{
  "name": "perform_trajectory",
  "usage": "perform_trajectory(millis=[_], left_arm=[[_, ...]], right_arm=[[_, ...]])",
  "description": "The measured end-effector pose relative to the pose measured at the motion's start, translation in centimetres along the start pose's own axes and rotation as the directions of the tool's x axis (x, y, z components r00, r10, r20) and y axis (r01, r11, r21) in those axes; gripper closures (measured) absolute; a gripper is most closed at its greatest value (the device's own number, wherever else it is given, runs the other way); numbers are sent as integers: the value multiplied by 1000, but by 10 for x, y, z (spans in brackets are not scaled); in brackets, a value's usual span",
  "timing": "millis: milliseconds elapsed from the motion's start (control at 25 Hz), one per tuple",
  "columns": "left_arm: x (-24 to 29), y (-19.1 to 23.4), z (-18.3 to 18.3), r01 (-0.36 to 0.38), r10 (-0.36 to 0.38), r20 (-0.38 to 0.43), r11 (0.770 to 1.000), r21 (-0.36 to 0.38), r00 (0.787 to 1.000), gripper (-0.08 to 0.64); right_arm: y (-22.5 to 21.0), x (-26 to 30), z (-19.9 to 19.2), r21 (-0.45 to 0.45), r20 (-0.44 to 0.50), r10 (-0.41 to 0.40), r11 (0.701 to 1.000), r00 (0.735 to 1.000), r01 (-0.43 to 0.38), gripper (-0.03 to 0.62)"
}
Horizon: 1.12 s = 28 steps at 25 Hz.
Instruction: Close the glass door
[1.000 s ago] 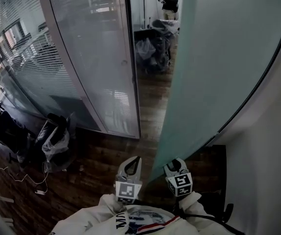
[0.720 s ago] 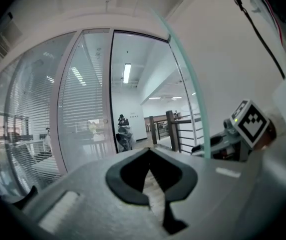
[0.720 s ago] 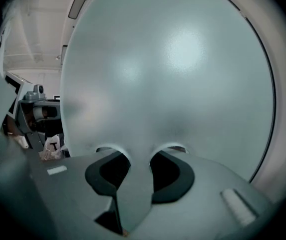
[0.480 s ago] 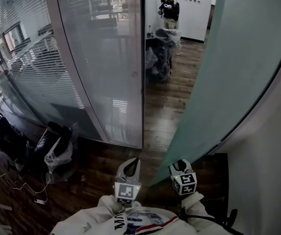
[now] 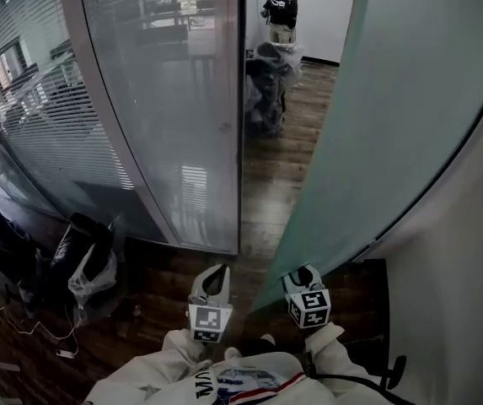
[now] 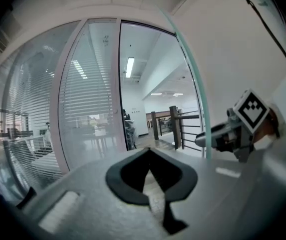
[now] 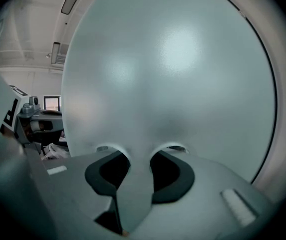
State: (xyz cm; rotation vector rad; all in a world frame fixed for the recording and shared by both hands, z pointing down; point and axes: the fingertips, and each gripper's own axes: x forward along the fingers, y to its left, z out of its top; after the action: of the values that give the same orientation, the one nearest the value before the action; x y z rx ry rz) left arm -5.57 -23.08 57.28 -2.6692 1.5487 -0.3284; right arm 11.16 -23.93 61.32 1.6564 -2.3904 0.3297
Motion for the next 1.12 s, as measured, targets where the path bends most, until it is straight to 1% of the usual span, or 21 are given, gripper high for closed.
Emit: perform_trajectory(millis=[160,360,440,520,640,880,1040,1120], left_arm=[[18,15,-4,-20,20,-22,1000,-9,1000,558],[46,38,-9,-57,57,-62,998,0,996,558],[55,47,-14,-73,73,-83,997,4,994,558],[65,56,-15,-93,93,-99,996,12,991,558],[82,61,-10,-112,113,-101,994,18,988,558],[105,68,-11,-143,145,-105,989,27,984,558],[117,80,-8,-177,178,-109,984,17,978,558],[120,84,-4,-192,193,-107,981,15,975,558]], right_arm=[[0,15,8,-5,-11,4,1000,1000,-4,468],[0,37,15,-5,-20,-25,1000,1000,24,468],[1,46,19,-7,-13,-34,999,999,34,468],[2,56,26,-12,-3,-25,1000,1000,25,468],[1,72,37,-10,4,-15,1000,1000,16,469],[-5,103,40,-18,7,-20,1000,1000,20,471],[-9,122,50,-14,24,-28,1000,999,28,471],[-10,129,54,-16,25,-15,1000,1000,16,471]])
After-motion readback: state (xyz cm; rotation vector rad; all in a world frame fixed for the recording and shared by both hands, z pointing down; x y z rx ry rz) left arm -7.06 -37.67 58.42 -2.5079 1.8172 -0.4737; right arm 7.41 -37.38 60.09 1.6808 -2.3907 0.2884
